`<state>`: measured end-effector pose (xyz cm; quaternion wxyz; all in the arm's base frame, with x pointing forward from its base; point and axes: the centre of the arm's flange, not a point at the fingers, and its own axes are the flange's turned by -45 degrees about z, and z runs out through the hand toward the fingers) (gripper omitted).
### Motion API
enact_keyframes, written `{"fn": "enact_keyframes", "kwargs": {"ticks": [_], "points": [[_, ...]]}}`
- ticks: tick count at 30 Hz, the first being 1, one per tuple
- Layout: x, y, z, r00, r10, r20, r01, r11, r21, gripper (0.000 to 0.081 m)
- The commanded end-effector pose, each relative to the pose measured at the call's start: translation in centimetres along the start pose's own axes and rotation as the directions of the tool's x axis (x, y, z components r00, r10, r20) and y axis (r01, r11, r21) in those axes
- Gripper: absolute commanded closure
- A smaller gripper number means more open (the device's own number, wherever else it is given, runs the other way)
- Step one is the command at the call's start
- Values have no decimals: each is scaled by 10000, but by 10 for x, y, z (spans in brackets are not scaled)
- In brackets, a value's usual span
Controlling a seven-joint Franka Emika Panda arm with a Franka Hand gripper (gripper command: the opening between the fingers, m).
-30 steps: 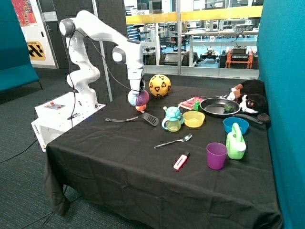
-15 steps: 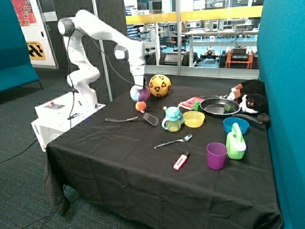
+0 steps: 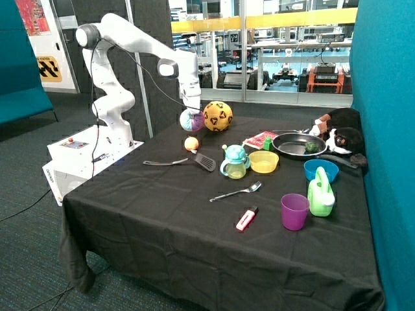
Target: Sort the balls from left to right in order of size
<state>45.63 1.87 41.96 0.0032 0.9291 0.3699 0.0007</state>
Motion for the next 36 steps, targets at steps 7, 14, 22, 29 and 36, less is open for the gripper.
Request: {"fn": "enact_keyframes", "kwargs": {"ticks": [7,14,22,29,36], "points": [[28,-59,1,9927,-1203,-18,1203,9927,64,808],[35,-75,8,9895,-1443,-20,1443,9895,63,808],[45,-81,22,9911,-1334,-19,1334,9910,63,808],[56,-84,35,9928,-1197,-18,1197,9928,64,808],[64,-83,43,9944,-1060,-17,1060,9943,64,808]]}}
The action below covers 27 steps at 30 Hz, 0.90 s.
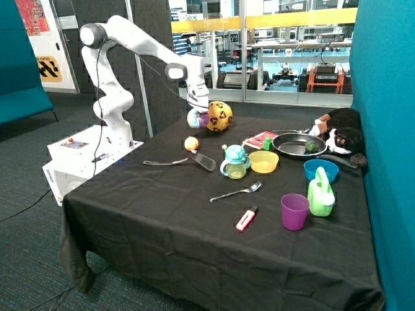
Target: Sort the balls from left to right in order of size
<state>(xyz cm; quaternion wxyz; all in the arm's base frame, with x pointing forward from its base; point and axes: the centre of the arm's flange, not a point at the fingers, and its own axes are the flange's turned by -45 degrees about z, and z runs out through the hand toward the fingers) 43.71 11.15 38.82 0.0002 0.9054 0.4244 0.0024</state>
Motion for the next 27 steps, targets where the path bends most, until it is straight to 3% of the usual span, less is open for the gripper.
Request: {"fn": "enact_keyframes", "kwargs": {"ticks": [1,17,27], "points": [[14,0,13,9999,126,42,-126,9999,24,808],[6,26,31,9970,772,44,-772,9970,21,808],[6,23,44,9974,722,44,-722,9974,21,808]]}}
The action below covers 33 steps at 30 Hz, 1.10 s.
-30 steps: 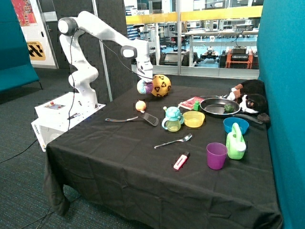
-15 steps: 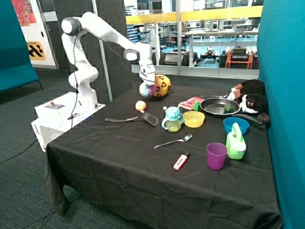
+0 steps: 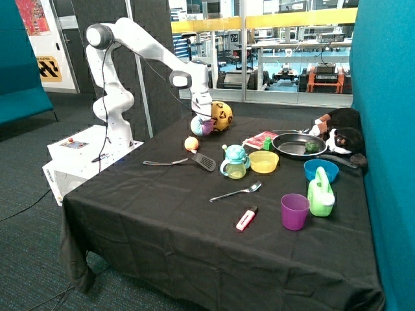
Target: Sort the balls from left to right in order of size
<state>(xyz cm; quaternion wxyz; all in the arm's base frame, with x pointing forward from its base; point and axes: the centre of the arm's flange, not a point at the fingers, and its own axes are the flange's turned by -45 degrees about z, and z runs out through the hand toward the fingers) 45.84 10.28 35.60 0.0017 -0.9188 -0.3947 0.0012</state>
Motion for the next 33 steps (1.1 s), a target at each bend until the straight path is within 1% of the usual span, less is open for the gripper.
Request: {"fn": "enact_keyframes", "kwargs": {"ticks": [1,9,18,29,30,31,33], "points": [[0,0,13,10000,57,-9,-57,10000,-41,808],[4,0,19,9999,106,-10,-106,9999,-41,808],[2,3,29,9997,249,-10,-249,9997,-41,808],[3,9,32,9996,280,-10,-280,9996,-41,808],[4,10,32,9996,285,-10,-285,9996,-41,799],[4,11,31,9996,268,-10,-268,9996,-41,752],[5,12,30,9997,264,-10,-264,9996,-41,682]]}}
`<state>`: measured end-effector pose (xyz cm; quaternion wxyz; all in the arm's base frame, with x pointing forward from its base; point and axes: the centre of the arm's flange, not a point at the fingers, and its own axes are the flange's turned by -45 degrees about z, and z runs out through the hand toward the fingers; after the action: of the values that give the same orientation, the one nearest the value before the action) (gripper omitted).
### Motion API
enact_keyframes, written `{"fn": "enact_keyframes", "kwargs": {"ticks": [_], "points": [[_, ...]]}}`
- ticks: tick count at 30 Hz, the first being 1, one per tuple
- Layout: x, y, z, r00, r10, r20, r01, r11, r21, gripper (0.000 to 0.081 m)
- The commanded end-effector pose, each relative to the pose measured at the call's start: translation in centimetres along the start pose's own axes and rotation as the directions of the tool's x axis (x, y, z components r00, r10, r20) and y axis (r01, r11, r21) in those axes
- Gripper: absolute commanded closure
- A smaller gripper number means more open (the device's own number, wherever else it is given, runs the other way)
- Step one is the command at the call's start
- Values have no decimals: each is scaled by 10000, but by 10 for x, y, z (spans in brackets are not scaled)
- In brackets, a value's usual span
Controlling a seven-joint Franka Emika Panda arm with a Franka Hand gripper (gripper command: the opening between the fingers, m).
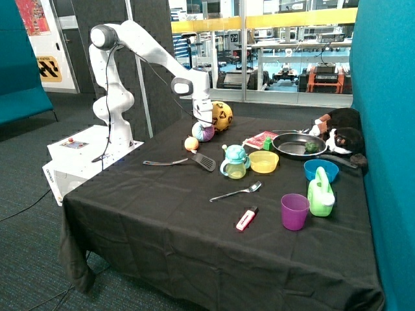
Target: Sort the balls from left to right in order of size
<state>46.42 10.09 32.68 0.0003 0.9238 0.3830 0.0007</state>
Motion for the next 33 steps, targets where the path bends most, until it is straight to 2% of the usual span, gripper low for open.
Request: {"fn": "enact_keyframes", "kwargs": {"ticks": [1,5,9,10,11,13,22,27,33], "points": [[3,7,0,10000,8,12,-8,10000,11,652],[4,10,-2,10000,-14,12,14,10000,11,525],[5,12,-3,10000,-7,12,7,10000,11,477],[6,12,-3,10000,-10,12,10,10000,11,285],[6,12,-3,10000,6,12,-6,10000,11,189],[6,12,-2,10000,12,12,-12,10000,11,119],[5,8,-1,10000,-52,12,52,10000,11,100],[5,5,-2,10000,-63,12,63,10000,11,35],[5,4,-5,10000,-83,12,83,10000,11,4]]}}
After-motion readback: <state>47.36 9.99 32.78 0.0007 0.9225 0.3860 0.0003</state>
